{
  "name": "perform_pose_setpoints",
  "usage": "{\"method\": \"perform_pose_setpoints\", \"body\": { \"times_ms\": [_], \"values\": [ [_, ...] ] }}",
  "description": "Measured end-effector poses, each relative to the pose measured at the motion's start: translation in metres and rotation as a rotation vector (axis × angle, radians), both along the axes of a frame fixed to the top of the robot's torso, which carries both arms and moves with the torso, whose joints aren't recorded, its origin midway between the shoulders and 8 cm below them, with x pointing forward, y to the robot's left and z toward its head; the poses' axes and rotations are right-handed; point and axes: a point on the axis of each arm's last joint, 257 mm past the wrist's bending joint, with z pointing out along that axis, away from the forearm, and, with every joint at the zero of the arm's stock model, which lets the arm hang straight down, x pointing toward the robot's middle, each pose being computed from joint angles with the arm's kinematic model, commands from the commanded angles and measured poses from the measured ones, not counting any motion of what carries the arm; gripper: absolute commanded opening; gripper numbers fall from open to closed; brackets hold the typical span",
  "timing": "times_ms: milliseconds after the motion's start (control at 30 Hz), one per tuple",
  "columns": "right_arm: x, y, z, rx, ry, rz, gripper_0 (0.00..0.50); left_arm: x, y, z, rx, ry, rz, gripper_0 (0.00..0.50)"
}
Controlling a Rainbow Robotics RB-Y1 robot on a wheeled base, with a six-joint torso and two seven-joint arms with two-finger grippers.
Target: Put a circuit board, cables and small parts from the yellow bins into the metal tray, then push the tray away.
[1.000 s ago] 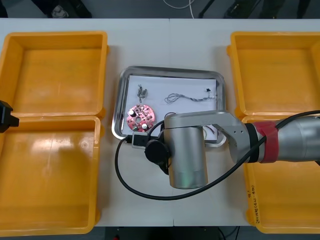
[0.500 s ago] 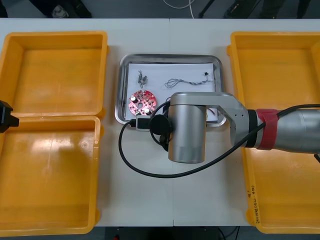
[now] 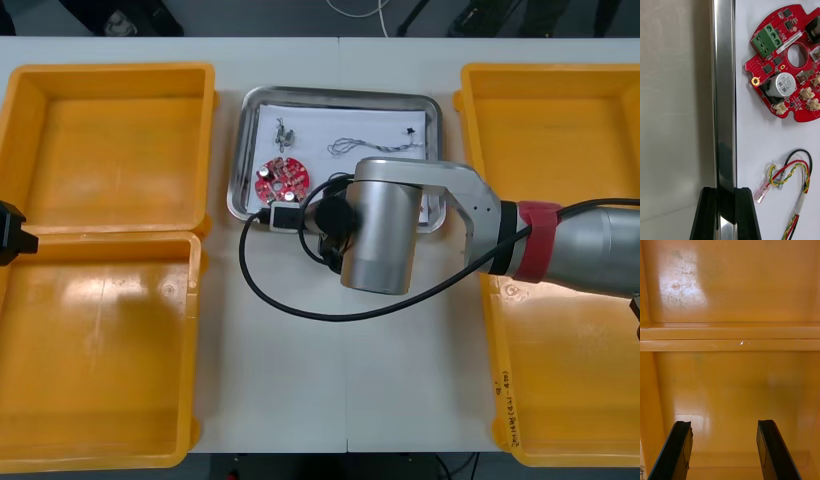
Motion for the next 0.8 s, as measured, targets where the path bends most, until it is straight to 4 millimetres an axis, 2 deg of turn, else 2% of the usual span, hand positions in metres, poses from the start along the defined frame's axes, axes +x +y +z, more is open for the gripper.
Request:
{"method": "perform_pose_setpoints", "body": {
  "times_ms": [400, 667, 800],
  "values": [
    [0.028, 0.002, 0.013, -0.003, -0.050, 0.053, 0.000, 0.000, 0.000, 0.000, 0.000, 0.000, 0.000, 0.500],
    [0.041, -0.004, 0.018, -0.033, -0.028, 0.082, 0.000, 0.000, 0.000, 0.000, 0.000, 0.000, 0.000, 0.500],
    [0.053, -0.010, 0.025, -0.028, -0.021, 0.075, 0.000, 0.000, 0.000, 0.000, 0.000, 0.000, 0.000, 0.500]
  ]
}}
